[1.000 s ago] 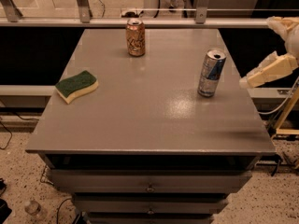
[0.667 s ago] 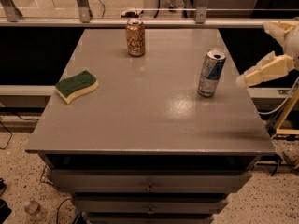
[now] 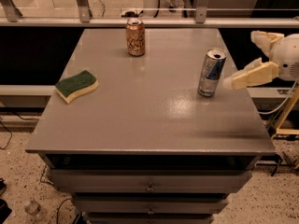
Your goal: Move redbull can near sponge
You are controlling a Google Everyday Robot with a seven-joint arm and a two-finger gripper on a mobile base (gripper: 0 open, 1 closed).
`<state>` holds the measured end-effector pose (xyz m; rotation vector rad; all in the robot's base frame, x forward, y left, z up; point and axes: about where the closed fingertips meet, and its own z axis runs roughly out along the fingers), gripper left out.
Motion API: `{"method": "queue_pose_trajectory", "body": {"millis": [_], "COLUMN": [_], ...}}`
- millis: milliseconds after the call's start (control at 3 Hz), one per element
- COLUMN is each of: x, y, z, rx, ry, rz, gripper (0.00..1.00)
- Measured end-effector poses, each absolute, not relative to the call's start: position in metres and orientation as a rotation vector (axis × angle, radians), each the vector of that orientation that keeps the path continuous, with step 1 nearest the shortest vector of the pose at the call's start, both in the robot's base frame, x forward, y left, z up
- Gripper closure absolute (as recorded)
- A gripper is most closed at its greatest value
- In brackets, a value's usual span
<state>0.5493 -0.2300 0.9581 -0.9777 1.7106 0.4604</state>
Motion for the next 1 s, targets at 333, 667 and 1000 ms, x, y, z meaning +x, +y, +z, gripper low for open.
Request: {"method": "queue_pose_trajectory", "body": {"millis": [333,667,1000], "x": [0.565,0.577,0.585], "y": [-0.218,-0.209,-0.201], "z": [0.952,0.944,0.933], "rx": [-0.954,-0.938,-0.918], "ry": [1.654,1.615,1.586], "rz": [0.494,0.522,0.558], "gripper": [0.00,0.00,0.00]}}
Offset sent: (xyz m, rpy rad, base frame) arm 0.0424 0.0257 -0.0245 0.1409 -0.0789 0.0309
